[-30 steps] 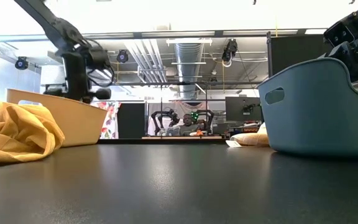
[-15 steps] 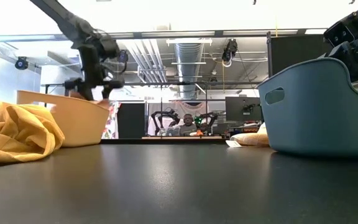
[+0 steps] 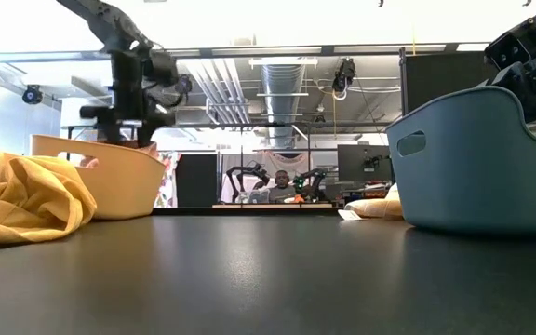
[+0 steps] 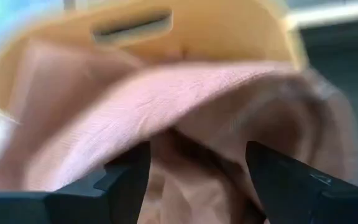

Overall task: Sort towels by color in basket
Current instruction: Put the pink microfiber cloth into the yellow bin, then put the top yellow microfiber cloth into the yellow bin

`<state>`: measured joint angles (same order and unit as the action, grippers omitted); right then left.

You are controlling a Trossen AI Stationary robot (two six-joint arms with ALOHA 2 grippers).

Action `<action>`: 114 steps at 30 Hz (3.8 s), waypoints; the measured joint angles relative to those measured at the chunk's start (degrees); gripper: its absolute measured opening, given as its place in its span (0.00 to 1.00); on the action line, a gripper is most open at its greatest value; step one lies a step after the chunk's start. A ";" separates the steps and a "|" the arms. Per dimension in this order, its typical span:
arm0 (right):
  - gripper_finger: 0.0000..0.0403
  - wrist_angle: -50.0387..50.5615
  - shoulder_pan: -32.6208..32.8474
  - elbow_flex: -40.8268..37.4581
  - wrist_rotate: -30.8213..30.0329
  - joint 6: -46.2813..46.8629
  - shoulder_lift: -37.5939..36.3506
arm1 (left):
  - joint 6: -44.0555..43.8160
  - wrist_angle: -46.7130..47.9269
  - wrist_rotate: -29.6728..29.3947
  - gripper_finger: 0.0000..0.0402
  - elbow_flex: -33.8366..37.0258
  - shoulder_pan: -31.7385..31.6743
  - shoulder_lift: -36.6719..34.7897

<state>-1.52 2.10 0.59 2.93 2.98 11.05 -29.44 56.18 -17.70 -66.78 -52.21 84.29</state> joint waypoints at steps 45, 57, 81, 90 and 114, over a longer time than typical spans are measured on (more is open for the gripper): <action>0.03 0.00 0.01 -0.01 -0.01 0.00 0.00 | 0.52 -19.30 10.06 0.58 11.82 -4.18 2.32; 0.03 0.00 0.01 0.00 -0.01 0.00 0.00 | 11.40 -20.93 12.36 0.58 11.25 -1.39 -6.11; 0.03 0.00 0.01 0.01 0.01 0.00 0.00 | -18.93 -9.14 -11.24 0.58 26.22 76.43 -36.02; 0.03 0.00 0.01 -0.01 -0.01 0.00 0.00 | -39.71 5.82 -14.70 0.58 25.31 89.23 -30.11; 0.03 0.00 0.00 -0.01 0.01 0.00 0.00 | -35.96 -1.66 -1.15 0.49 35.65 76.30 -24.03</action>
<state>-1.52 2.10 0.58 2.94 2.98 11.05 -65.40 54.52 -18.85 -31.13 24.09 60.26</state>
